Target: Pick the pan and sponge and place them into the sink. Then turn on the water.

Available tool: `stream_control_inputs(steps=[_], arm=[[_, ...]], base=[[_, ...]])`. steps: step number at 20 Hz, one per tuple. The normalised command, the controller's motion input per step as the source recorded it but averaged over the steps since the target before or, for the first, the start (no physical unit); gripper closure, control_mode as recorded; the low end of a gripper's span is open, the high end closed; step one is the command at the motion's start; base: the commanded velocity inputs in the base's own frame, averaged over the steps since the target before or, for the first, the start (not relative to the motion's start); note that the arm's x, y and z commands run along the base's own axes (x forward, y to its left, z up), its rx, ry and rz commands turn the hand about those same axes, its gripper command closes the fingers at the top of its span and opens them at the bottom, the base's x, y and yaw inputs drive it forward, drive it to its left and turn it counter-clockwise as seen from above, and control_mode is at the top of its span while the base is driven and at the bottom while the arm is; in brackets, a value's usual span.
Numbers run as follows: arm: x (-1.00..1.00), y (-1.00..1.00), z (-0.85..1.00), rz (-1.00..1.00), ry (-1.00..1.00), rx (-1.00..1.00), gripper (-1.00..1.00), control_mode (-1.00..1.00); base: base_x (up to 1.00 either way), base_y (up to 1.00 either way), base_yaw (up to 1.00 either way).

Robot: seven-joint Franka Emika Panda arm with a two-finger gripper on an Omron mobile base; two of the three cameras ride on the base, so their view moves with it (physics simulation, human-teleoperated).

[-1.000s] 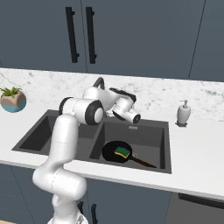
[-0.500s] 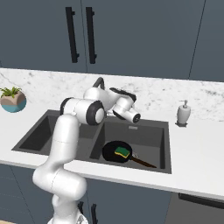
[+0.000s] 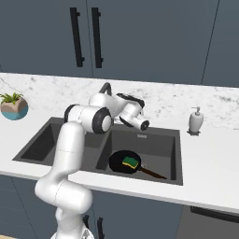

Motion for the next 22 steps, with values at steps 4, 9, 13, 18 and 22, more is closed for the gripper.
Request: stream_control_inputs(steps=[4, 9, 13, 18, 22], arm=[[0.18, -0.25, -0.12, -0.04, 0.00, 0.00, 1.00, -1.00], [0.32, -0.63, -0.29, -0.13, 0.03, 0.06, 1.00, -1.00], [0.36, -0.80, -0.44, -0.21, 0.07, 0.07, 1.00, -1.00], [0.29, -0.74, -0.70, -0.28, 0.06, 0.01, 1.00, -1.00], [0.25, -0.82, -0.75, -0.32, 0.05, 0.00, 1.00, -1.00]], base=[[0.00, 0.00, 0.00], [0.00, 0.00, 0.00], [0.00, 0.00, 0.00], [0.00, 0.00, 0.00], [0.00, 0.00, 0.00]])
